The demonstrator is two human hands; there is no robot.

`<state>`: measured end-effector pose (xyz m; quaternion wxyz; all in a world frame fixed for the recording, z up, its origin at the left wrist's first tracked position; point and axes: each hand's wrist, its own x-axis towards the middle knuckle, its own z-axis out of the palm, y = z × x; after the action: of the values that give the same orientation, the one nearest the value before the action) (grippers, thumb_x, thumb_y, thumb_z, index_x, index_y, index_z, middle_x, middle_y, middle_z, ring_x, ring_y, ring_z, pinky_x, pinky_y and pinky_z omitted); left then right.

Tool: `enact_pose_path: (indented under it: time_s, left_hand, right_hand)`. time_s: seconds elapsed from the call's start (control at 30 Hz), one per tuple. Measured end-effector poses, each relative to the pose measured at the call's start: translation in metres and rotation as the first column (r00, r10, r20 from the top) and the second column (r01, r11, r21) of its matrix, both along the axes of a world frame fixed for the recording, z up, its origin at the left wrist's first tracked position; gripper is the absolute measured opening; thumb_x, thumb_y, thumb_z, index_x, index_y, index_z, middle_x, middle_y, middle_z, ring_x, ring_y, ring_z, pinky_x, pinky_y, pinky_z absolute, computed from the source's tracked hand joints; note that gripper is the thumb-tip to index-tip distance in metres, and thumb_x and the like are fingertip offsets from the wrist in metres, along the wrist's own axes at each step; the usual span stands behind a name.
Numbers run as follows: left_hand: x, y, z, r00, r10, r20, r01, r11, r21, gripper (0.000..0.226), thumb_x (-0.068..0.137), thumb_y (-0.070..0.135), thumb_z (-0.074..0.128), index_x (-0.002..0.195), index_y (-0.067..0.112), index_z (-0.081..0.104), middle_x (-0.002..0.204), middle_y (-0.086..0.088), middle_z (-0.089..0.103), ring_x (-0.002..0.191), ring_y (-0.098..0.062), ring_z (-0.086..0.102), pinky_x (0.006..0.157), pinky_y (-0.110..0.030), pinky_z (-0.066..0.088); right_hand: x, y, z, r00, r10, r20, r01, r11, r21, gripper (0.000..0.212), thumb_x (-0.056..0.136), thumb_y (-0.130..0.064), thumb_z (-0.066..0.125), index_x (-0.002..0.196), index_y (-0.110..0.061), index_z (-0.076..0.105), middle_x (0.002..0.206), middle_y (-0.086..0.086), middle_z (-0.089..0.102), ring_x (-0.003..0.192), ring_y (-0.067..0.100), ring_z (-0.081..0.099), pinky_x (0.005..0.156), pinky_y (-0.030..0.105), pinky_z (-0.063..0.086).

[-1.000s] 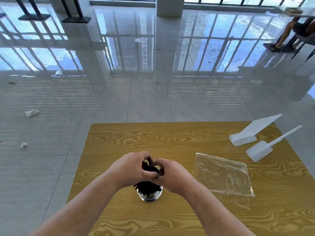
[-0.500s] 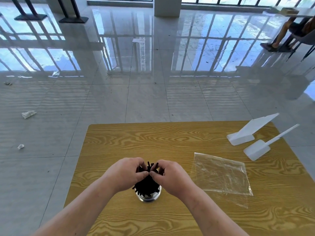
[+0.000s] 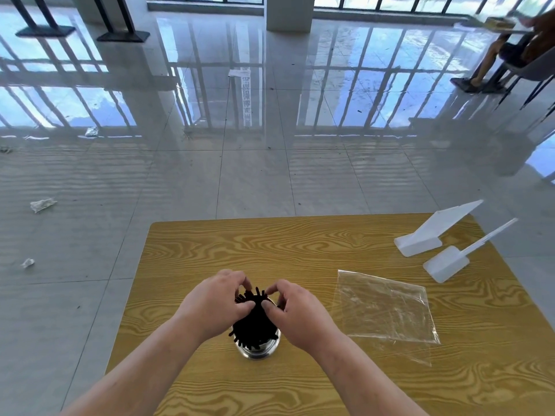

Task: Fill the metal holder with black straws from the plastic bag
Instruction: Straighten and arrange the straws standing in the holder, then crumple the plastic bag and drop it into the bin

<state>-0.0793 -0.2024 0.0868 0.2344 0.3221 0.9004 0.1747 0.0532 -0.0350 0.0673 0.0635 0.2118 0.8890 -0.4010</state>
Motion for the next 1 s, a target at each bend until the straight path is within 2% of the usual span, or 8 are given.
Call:
enact_pose_path:
  time_s: [0.1, 0.2, 0.3, 0.43, 0.53, 0.63, 0.8, 1.0]
  left_hand:
    - [-0.002, -0.002, -0.003, 0.999, 0.034, -0.029, -0.035, 0.999, -0.007, 0.051, 0.084, 0.066, 0.070, 0.128, 0.046, 0.052, 0.120, 0.024, 0.046, 0.106, -0.005, 0.055, 0.080, -0.025, 0.044]
    - [-0.004, -0.003, -0.006, 0.999, 0.050, -0.015, -0.050, 0.997, -0.055, 0.070, 0.080, 0.071, 0.071, 0.139, 0.044, 0.044, 0.134, 0.019, 0.041, 0.122, -0.010, 0.053, 0.090, -0.029, 0.047]
    - [-0.004, -0.001, -0.007, 0.999, 0.036, 0.021, -0.033, 0.992, -0.124, 0.061, 0.082, 0.066, 0.073, 0.134, 0.042, 0.051, 0.133, 0.016, 0.053, 0.113, -0.009, 0.059, 0.091, -0.031, 0.054]
    - [0.000, 0.002, -0.012, 1.000, -0.006, 0.017, 0.009, 0.986, -0.169, 0.040, 0.085, 0.062, 0.071, 0.118, 0.042, 0.060, 0.124, 0.017, 0.063, 0.102, -0.007, 0.062, 0.089, -0.033, 0.057]
    - [-0.001, 0.007, -0.012, 1.000, 0.000, -0.017, -0.002, 0.992, -0.126, 0.053, 0.083, 0.070, 0.065, 0.127, 0.041, 0.058, 0.121, 0.019, 0.054, 0.110, -0.006, 0.057, 0.091, -0.029, 0.052]
    - [-0.002, 0.021, -0.008, 0.999, -0.010, -0.044, 0.007, 0.998, -0.058, 0.058, 0.085, 0.071, 0.063, 0.133, 0.039, 0.056, 0.130, 0.019, 0.050, 0.126, -0.008, 0.051, 0.102, -0.030, 0.047]
    - [0.006, 0.058, -0.004, 0.994, -0.085, -0.064, 0.085, 0.996, -0.006, 0.061, 0.090, 0.066, 0.063, 0.142, 0.036, 0.051, 0.148, 0.016, 0.046, 0.144, -0.011, 0.039, 0.115, -0.035, 0.039]
    - [0.027, 0.115, -0.013, 0.980, -0.196, -0.040, 0.195, 0.980, -0.022, 0.066, 0.091, 0.064, 0.064, 0.148, 0.035, 0.047, 0.156, 0.014, 0.044, 0.148, -0.011, 0.034, 0.120, -0.035, 0.034]
  right_hand:
    - [0.003, 0.004, 0.000, 0.996, -0.064, -0.061, 0.065, 0.998, 0.013, 0.024, 0.098, -0.058, 0.059, 0.113, -0.038, 0.062, 0.077, -0.014, 0.061, 0.064, 0.004, 0.055, 0.058, 0.023, 0.043]
    - [0.006, 0.008, -0.001, 0.993, -0.087, -0.080, 0.088, 0.996, 0.013, 0.011, 0.100, -0.047, 0.061, 0.099, -0.036, 0.061, 0.072, -0.009, 0.064, 0.058, 0.005, 0.054, 0.054, 0.026, 0.045]
    - [0.008, 0.007, -0.005, 0.999, -0.042, -0.017, 0.042, 0.999, 0.016, 0.006, 0.101, -0.036, 0.062, 0.096, -0.033, 0.064, 0.075, -0.012, 0.065, 0.060, 0.002, 0.054, 0.055, 0.020, 0.041]
    - [0.012, 0.005, -0.011, 1.000, -0.021, 0.003, 0.022, 0.999, -0.024, 0.006, 0.101, -0.033, 0.063, 0.099, -0.031, 0.068, 0.075, -0.012, 0.064, 0.060, 0.003, 0.052, 0.057, 0.023, 0.043]
    - [0.016, 0.014, -0.010, 0.997, -0.076, -0.032, 0.075, 0.996, -0.043, 0.008, 0.100, -0.037, 0.063, 0.096, -0.034, 0.069, 0.076, -0.012, 0.067, 0.062, 0.003, 0.057, 0.059, 0.025, 0.050]
    - [0.025, 0.033, -0.011, 0.986, -0.157, -0.054, 0.157, 0.988, -0.016, 0.004, 0.099, -0.038, 0.064, 0.098, -0.037, 0.068, 0.081, -0.012, 0.069, 0.067, 0.004, 0.060, 0.060, 0.023, 0.052]
    - [0.052, 0.079, -0.024, 0.950, -0.309, -0.047, 0.311, 0.949, 0.045, 0.020, 0.100, -0.037, 0.068, 0.119, -0.032, 0.068, 0.102, -0.016, 0.064, 0.090, 0.000, 0.061, 0.072, 0.015, 0.044]
    - [0.088, 0.127, -0.048, 0.920, -0.388, 0.065, 0.381, 0.920, 0.093, 0.048, 0.101, -0.040, 0.067, 0.146, -0.026, 0.055, 0.137, -0.009, 0.056, 0.137, 0.017, 0.051, 0.108, 0.032, 0.045]
